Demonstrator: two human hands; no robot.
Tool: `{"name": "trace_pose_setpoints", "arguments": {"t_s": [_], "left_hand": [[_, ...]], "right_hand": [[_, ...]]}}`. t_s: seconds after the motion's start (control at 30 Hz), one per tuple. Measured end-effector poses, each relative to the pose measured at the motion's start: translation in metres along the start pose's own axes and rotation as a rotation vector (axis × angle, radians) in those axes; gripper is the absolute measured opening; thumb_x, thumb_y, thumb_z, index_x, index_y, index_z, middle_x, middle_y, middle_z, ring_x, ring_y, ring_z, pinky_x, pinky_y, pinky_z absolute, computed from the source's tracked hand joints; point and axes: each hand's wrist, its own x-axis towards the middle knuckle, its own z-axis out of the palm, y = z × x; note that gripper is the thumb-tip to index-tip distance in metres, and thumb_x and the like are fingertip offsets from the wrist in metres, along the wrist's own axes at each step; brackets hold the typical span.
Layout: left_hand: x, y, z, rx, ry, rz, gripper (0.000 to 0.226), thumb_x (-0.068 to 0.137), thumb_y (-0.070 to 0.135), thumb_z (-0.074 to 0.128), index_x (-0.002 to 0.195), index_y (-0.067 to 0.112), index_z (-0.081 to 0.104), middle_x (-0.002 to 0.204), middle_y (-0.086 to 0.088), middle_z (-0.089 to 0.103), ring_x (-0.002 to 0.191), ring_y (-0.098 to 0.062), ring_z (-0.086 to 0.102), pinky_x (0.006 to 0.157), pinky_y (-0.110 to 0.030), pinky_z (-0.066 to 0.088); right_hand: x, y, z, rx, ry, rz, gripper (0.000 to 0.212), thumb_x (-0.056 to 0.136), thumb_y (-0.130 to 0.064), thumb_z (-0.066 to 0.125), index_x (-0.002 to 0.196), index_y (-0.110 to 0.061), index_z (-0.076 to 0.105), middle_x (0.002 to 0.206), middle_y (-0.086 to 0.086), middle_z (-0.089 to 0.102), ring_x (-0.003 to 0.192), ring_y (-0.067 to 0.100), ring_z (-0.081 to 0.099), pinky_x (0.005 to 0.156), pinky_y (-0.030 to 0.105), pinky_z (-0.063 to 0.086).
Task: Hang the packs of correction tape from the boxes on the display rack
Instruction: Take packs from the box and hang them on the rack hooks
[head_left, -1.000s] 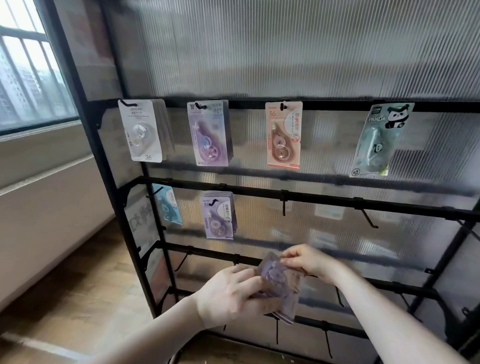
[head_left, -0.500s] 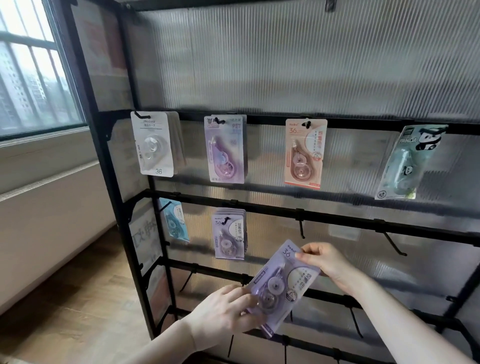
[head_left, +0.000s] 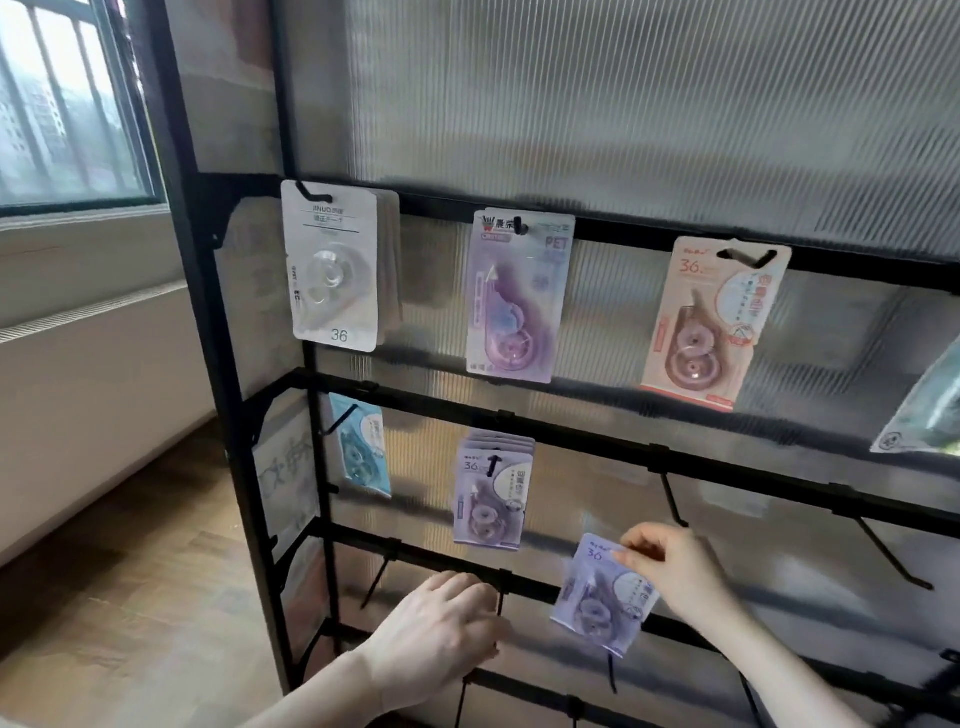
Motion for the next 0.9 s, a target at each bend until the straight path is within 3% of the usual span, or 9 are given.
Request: {"name": "trace_pose_setpoints", "arguments": {"t_s": [0.13, 0.23, 0.6, 0.7, 0.9], "left_hand": [[0.007, -0.008, 0.007, -0.067, -0.008, -0.04, 0.015, 0.084, 0.039, 0.054, 0.096, 0.031, 0.055, 0.089, 0.008, 0.055, 0.076, -0.011, 0.052, 0.067, -0.022, 0.046], [0.014, -0.009, 0.011, -0.074, -0.034, -0.068, 0.018, 0.084, 0.042, 0.053, 0.099, 0.032, 0.052, 0.09, 0.01, 0.054, 0.078, -0.011, 0.052, 0.067, -0.021, 0.045], [0.088, 0.049, 0.008, -0.056, -0.062, -0.184, 0.021, 0.086, 0.045, 0.047, 0.1, 0.032, 0.055, 0.09, 0.012, 0.054, 0.078, -0.006, 0.052, 0.058, -0.017, 0.044], [0.114, 0.08, 0.011, -0.042, -0.042, -0.218, 0.021, 0.086, 0.044, 0.049, 0.102, 0.032, 0.054, 0.092, 0.012, 0.054, 0.079, -0.008, 0.053, 0.062, -0.019, 0.046], [0.161, 0.142, 0.012, 0.038, -0.029, -0.268, 0.025, 0.084, 0.047, 0.045, 0.101, 0.033, 0.058, 0.091, 0.013, 0.057, 0.082, -0.007, 0.055, 0.064, -0.018, 0.046]], "right_hand": [[-0.005, -0.003, 0.001, -0.079, 0.023, -0.039, 0.028, 0.08, -0.014, 0.071, 0.062, -0.031, 0.06, 0.057, -0.022, 0.06, 0.059, -0.006, 0.054, 0.053, 0.013, 0.039], [-0.01, -0.005, -0.006, -0.112, 0.034, -0.07, 0.029, 0.081, -0.015, 0.07, 0.062, -0.033, 0.058, 0.055, -0.019, 0.058, 0.058, -0.007, 0.053, 0.054, 0.011, 0.038], [-0.046, 0.03, -0.085, -0.154, 0.002, -0.19, 0.005, 0.083, -0.024, 0.068, 0.079, -0.023, 0.068, 0.076, -0.012, 0.064, 0.074, 0.001, 0.058, 0.066, 0.015, 0.045], [-0.057, 0.05, -0.123, -0.121, 0.001, -0.203, 0.01, 0.082, -0.023, 0.07, 0.073, -0.026, 0.065, 0.073, -0.011, 0.063, 0.072, 0.005, 0.057, 0.066, 0.02, 0.045], [-0.078, 0.084, -0.201, -0.079, 0.021, -0.251, 0.025, 0.082, -0.021, 0.069, 0.064, -0.034, 0.057, 0.064, -0.014, 0.059, 0.061, -0.002, 0.052, 0.058, 0.013, 0.038]]}}
